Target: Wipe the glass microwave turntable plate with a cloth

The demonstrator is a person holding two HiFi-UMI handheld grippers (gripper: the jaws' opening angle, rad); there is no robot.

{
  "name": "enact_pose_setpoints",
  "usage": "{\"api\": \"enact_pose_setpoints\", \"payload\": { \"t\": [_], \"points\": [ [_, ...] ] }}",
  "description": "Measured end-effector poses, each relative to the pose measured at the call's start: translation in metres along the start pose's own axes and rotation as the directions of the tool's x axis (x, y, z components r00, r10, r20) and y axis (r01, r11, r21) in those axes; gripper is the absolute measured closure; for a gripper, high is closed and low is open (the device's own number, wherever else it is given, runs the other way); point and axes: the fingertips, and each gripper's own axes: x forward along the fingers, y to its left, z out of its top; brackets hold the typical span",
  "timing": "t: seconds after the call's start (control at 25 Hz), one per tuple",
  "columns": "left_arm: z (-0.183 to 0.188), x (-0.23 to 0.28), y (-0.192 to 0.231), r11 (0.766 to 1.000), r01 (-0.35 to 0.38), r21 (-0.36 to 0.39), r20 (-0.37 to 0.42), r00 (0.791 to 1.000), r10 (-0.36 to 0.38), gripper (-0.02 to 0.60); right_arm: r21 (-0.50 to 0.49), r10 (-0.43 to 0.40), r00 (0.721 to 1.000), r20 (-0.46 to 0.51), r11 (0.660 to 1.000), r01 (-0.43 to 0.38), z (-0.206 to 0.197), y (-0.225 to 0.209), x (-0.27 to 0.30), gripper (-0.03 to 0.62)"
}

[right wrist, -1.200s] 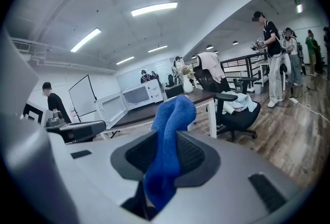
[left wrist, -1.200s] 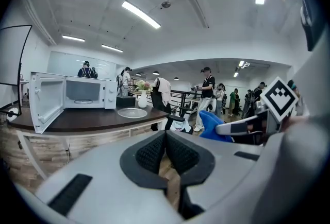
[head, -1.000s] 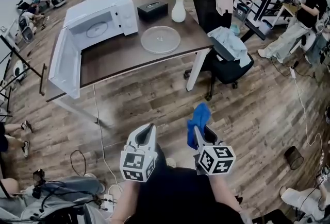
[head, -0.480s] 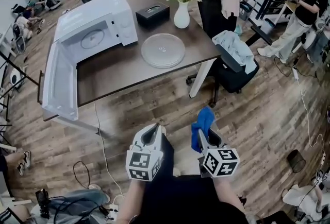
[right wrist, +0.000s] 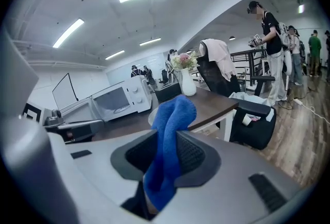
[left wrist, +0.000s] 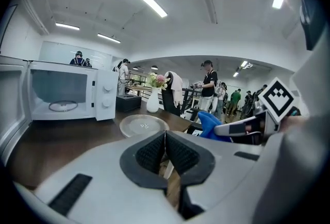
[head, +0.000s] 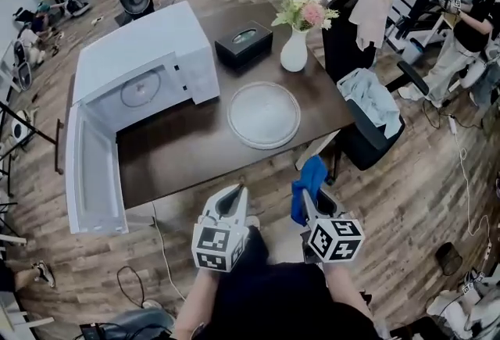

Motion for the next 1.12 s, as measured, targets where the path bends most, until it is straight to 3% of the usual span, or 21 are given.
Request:
{"api": "enact_pose_setpoints", "payload": {
  "t": [0.24, 0.52, 0.88, 1.12],
  "points": [
    [0.021, 0.048, 0.047, 1.0, 0.024, 0.011, -0.004, 1.0, -0.024, 0.574, 0.012, -0.015, 1.0, 0.005, 1.0, 0.015, 0.031, 0.004, 0.057, 0.503],
    [0.034, 0.078, 0.069, 0.999, 0.048, -0.011, -0.011, 0.999, -0.048, 0.574, 0.013, -0.057, 0.998, -0.027, 0.998, 0.058, 0.049, -0.002, 0.088, 0.504],
    [0.035, 0.109, 0.098, 0.998, -0.002, -0.068, -0.035, 0.999, 0.0, 0.574, -0.018, -0.081, 0.996, -0.024, 0.997, 0.081, 0.087, -0.021, 0.133, 0.505],
    [0.029, 0.138, 0.108, 0.994, -0.046, -0.095, -0.061, 0.997, 0.04, 0.574, -0.084, -0.028, 0.998, -0.051, 0.996, 0.023, 0.107, -0.034, 0.168, 0.504]
  ]
}}
